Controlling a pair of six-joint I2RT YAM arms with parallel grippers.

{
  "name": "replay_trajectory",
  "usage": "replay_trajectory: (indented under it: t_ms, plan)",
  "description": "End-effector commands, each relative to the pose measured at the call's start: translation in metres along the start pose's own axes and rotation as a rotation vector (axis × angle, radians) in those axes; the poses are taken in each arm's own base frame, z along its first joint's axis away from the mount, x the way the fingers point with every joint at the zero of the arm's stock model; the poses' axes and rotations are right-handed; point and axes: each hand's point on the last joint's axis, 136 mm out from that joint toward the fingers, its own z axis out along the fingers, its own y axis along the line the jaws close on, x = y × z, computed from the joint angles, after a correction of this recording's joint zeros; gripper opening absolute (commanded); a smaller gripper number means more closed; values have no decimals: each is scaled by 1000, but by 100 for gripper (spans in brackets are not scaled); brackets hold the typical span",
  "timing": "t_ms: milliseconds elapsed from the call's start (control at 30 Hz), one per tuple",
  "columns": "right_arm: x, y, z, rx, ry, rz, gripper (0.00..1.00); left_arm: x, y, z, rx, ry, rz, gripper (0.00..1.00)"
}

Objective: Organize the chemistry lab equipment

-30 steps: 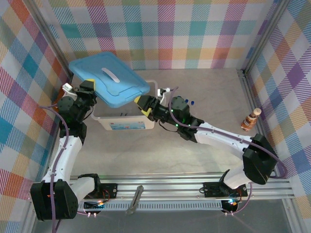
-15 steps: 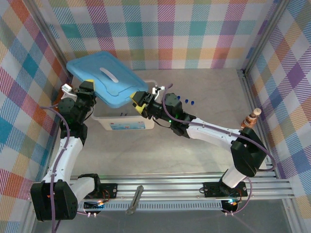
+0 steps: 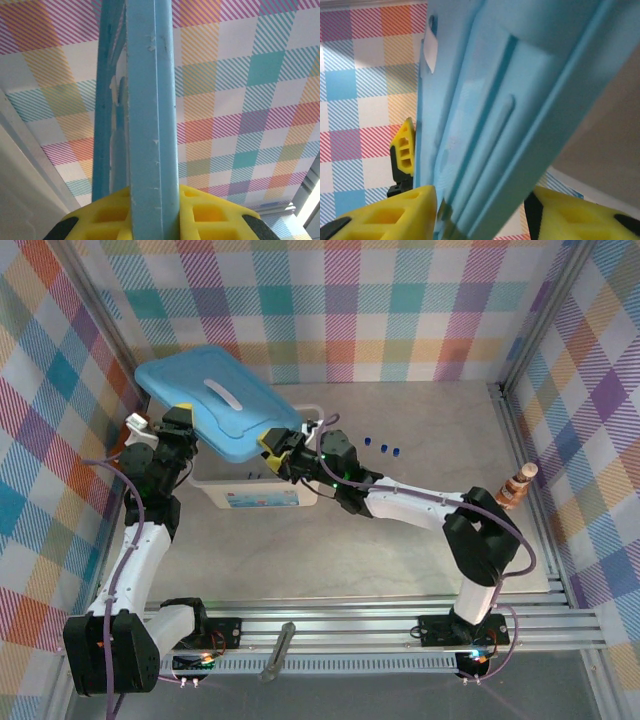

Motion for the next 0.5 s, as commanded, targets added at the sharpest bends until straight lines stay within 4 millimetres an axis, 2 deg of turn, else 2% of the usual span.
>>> replay_trajectory:
  t_ms: [0, 233, 467]
  plan:
    - [-7, 37, 4, -120, -13, 2, 42, 2, -29, -5, 113, -4, 27, 0]
    - [-13, 42, 14, -139, -15, 9, 35, 4, -27, -5, 111, 0, 27, 0]
    - [-27, 48, 10, -141, -50, -36, 20, 8, -24, -6, 107, 19, 29, 2]
